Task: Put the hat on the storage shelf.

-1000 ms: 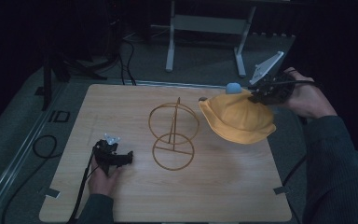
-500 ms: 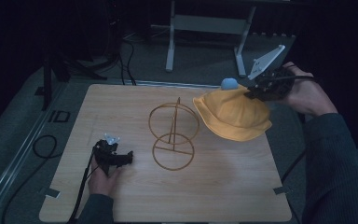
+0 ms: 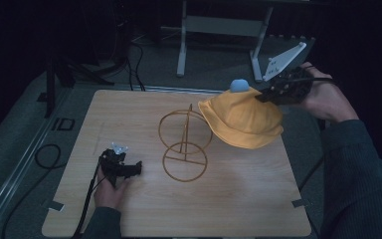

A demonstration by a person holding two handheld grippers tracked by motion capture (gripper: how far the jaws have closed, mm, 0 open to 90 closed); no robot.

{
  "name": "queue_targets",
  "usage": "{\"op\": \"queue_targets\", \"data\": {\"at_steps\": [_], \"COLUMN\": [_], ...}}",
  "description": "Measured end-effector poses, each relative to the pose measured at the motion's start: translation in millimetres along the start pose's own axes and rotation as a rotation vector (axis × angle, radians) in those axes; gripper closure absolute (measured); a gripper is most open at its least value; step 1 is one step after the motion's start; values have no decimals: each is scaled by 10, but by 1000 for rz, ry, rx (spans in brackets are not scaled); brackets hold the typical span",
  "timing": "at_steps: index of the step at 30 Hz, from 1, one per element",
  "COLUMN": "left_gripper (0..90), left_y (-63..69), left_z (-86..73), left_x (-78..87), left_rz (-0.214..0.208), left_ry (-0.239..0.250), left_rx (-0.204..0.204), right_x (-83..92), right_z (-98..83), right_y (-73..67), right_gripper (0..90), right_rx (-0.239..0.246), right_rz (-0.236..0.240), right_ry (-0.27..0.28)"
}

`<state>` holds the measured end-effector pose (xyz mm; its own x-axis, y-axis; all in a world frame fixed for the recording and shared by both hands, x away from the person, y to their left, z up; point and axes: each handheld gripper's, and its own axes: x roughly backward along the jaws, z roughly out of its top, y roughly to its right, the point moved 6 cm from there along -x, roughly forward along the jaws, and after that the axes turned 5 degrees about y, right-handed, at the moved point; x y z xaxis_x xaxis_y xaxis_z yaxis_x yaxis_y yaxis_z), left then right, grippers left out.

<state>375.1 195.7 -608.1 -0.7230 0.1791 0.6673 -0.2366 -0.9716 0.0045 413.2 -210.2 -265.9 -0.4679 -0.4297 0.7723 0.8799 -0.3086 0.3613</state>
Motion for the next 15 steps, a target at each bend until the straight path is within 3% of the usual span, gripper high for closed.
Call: {"op": "queue_targets", "data": {"at_steps": [15], "left_gripper": [4], "left_y": [0], "left_z": [0], "left_x": [0], "left_rz": [-1], "left_ry": [-1], "left_rx": [0], "right_x": [-16], "right_z": [303], "right_y": [-80], "right_gripper": [845], "right_rx": [39], "right_rz": [20], "right_ry": [43]}}
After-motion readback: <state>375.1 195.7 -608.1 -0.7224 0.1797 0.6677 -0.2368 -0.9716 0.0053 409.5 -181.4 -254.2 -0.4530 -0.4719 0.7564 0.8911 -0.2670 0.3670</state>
